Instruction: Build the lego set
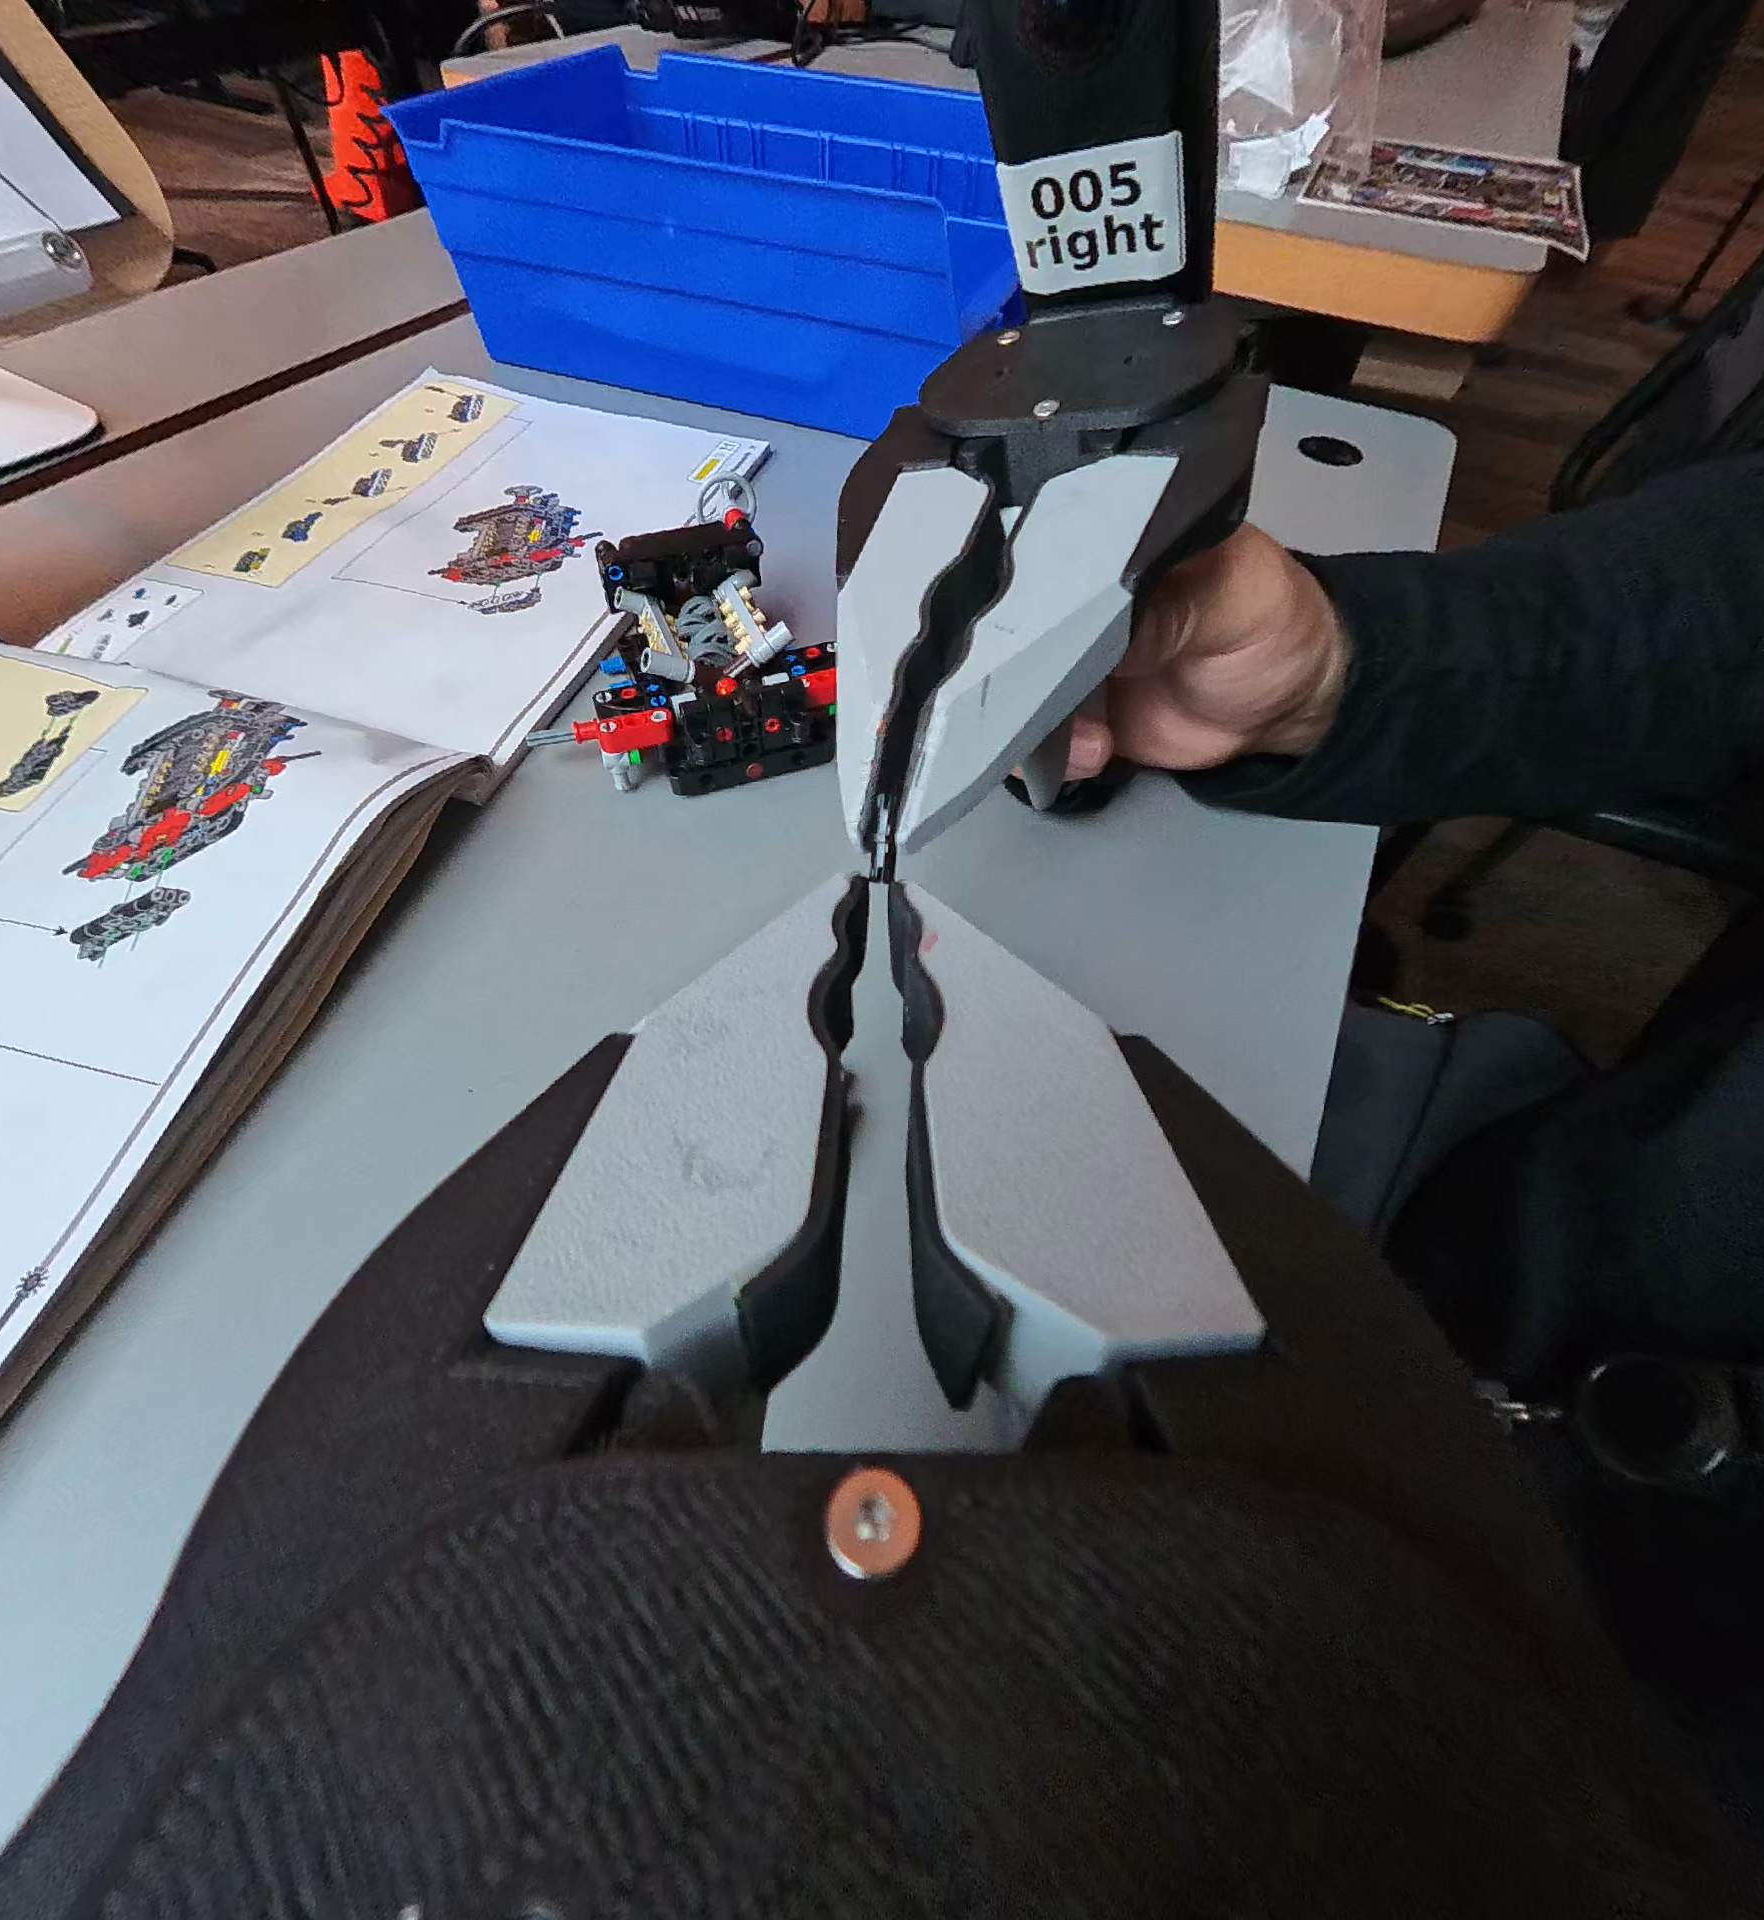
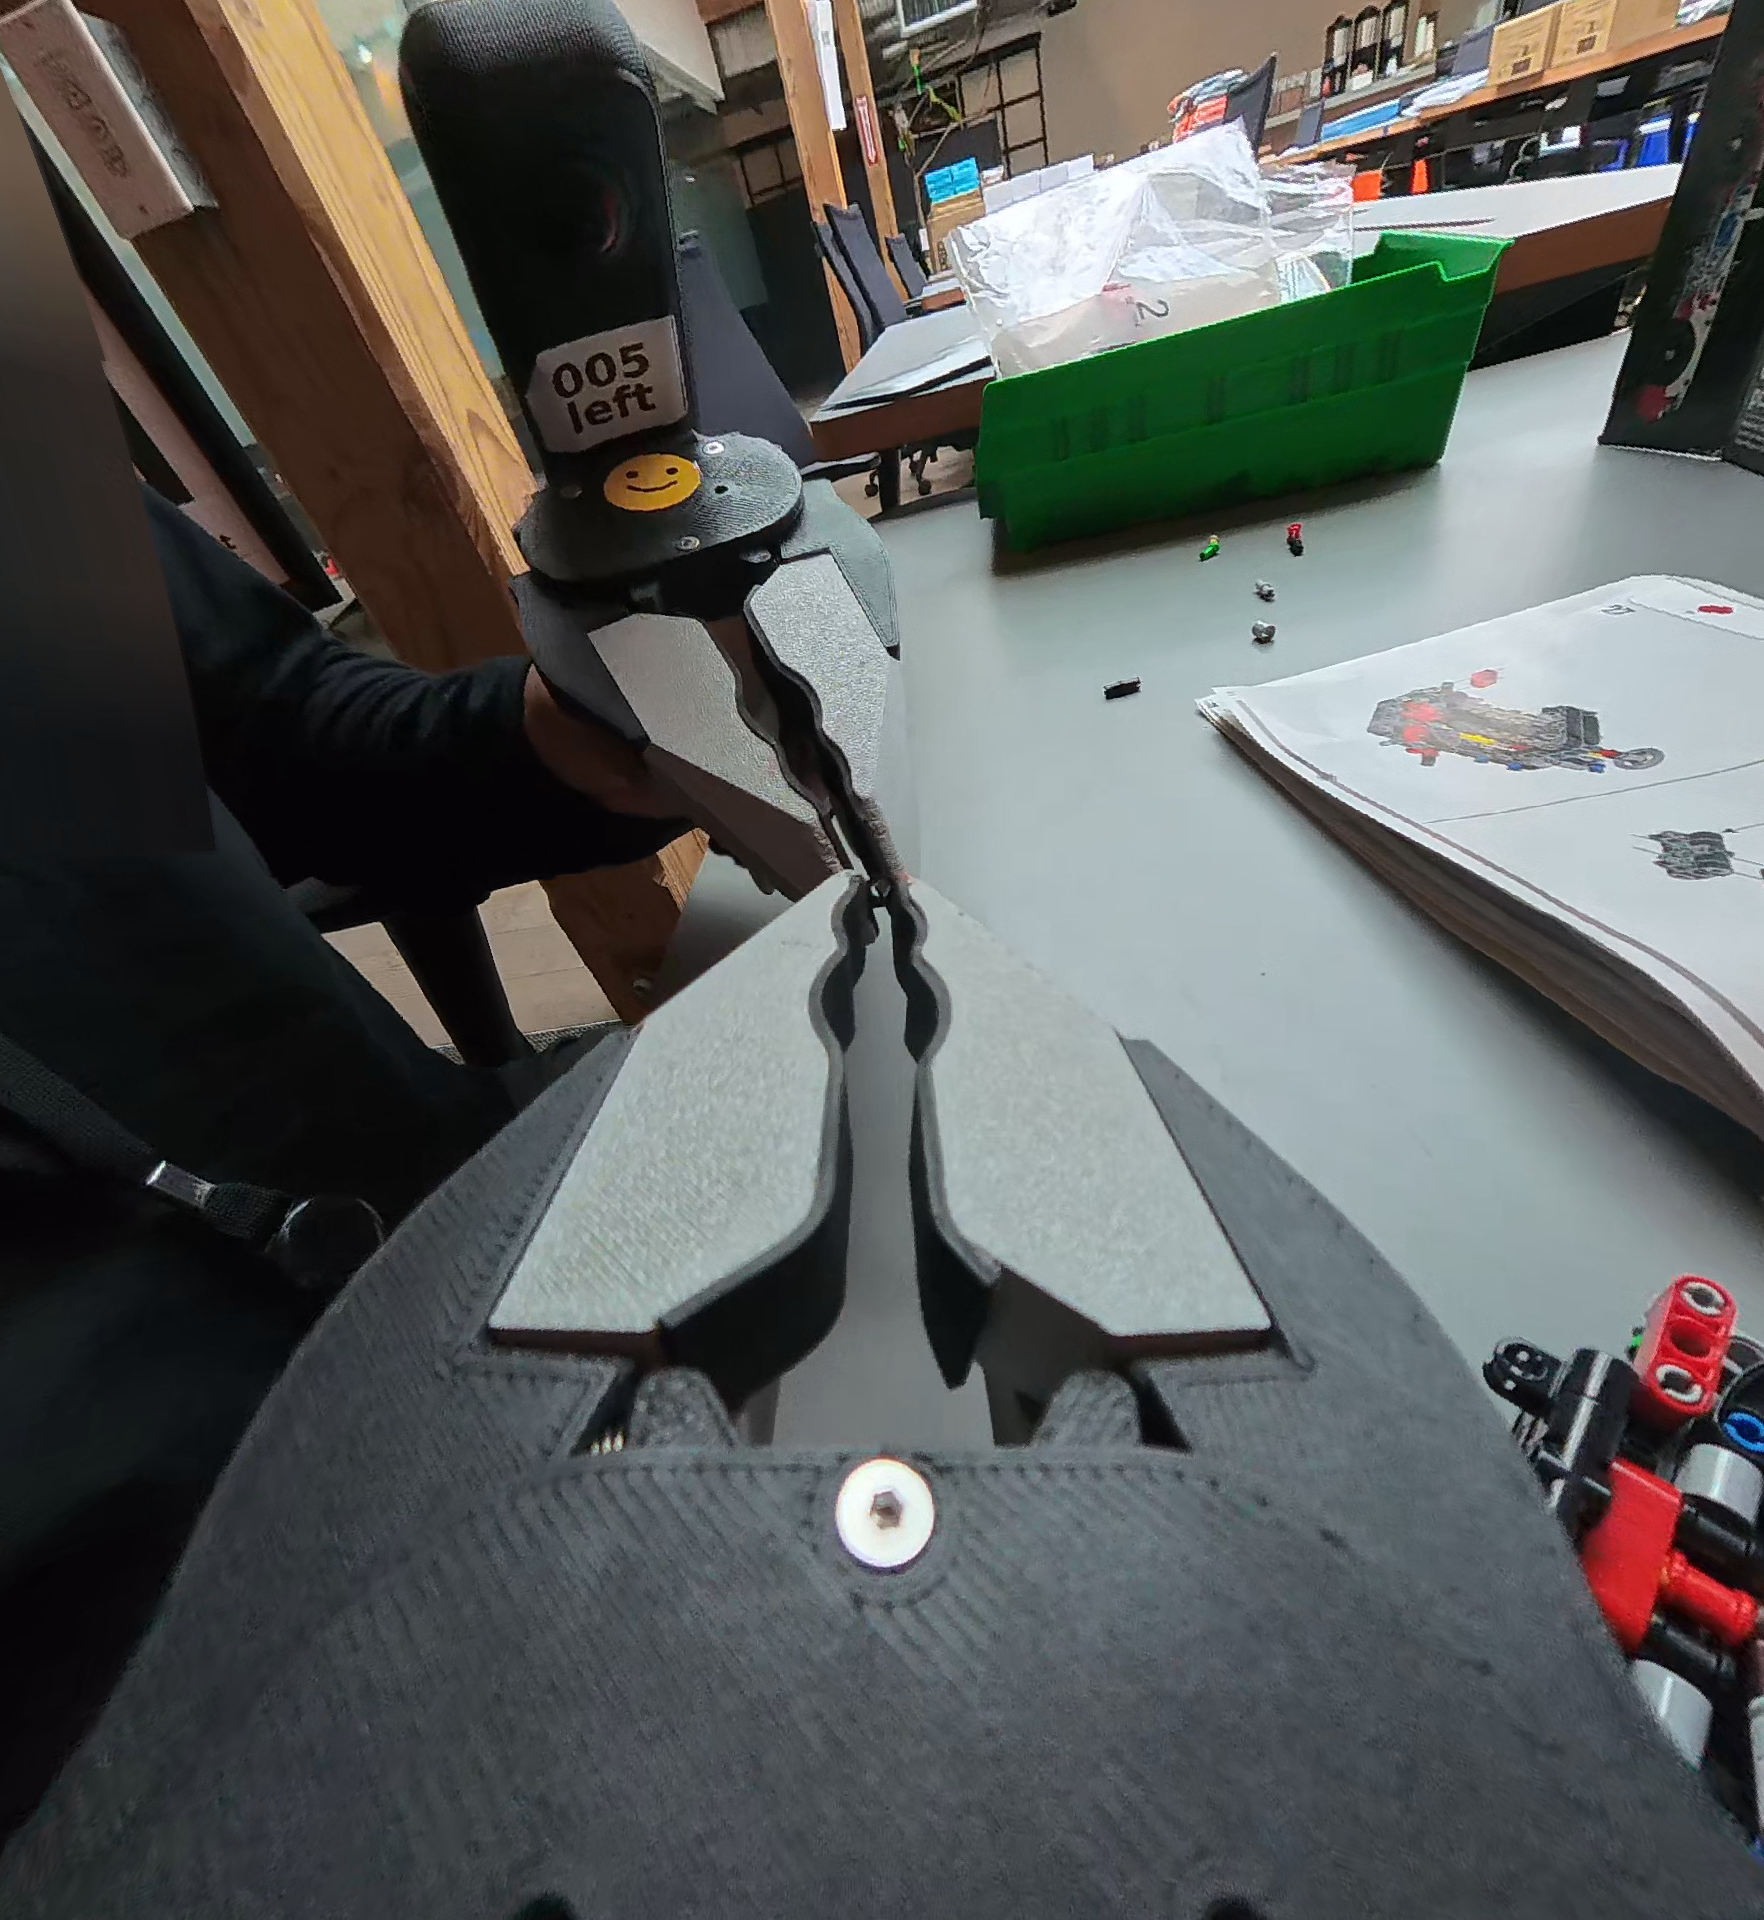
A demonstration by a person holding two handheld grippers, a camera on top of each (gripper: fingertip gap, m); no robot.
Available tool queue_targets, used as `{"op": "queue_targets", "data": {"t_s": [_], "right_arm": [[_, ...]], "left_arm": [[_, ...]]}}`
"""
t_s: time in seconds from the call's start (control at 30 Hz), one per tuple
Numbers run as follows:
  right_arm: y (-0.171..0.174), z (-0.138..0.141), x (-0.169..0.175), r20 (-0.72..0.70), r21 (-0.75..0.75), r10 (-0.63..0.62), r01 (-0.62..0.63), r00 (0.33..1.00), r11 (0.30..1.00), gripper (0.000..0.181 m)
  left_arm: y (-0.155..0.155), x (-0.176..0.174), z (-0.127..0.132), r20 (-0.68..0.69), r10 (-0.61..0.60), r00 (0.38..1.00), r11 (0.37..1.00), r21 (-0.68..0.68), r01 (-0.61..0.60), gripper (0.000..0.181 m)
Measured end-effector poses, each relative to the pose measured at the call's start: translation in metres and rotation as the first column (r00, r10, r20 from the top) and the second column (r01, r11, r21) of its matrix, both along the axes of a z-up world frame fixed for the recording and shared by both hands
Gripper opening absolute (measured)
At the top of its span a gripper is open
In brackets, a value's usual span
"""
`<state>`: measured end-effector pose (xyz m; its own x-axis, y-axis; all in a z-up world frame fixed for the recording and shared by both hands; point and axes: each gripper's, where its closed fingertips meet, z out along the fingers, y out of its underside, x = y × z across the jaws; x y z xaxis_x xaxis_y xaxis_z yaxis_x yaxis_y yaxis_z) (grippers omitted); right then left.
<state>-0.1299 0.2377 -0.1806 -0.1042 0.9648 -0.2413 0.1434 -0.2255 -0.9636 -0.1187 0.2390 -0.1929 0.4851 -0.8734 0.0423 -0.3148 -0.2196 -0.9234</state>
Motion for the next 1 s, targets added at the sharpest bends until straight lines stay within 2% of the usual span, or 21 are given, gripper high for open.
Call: {"op": "queue_targets", "data": {"t_s": [0.23,0.47,0.77,0.83,0.93,1.0], "right_arm": [[0.000,-0.002,0.000,0.018,0.037,-0.011,0.011,1.000,0.999,0.001],[-0.002,-0.001,-0.001,0.015,0.044,-0.003,0.002,1.000,0.999,0.001],[-0.008,0.001,-0.002,0.003,0.106,0.008,-0.009,1.000,0.994,0.001],[-0.011,0.003,0.001,-0.002,0.144,0.017,-0.017,1.000,0.989,0.001],[-0.015,0.012,0.005,-0.047,0.294,-0.002,0.016,0.999,0.956,0.001],[-0.022,0.012,0.007,-0.039,0.322,0.026,-0.012,0.999,0.947,0.001]], "left_arm": [[-0.002,0.000,0.002,-0.028,-0.007,1.000,1.000,0.027,0.007,0.005],[-0.002,-0.001,0.002,-0.029,-0.006,1.000,0.999,0.040,0.007,0.002],[-0.005,-0.003,0.003,-0.122,0.004,0.993,0.985,0.170,0.017,0.000],[-0.007,-0.002,0.005,-0.137,0.002,0.991,0.979,0.201,0.026,0.000],[-0.011,0.003,0.015,-0.141,-0.005,0.990,0.962,0.270,0.043,0.001],[-0.019,0.006,0.016,-0.129,-0.066,0.989,0.961,0.258,0.098,0.001]]}}
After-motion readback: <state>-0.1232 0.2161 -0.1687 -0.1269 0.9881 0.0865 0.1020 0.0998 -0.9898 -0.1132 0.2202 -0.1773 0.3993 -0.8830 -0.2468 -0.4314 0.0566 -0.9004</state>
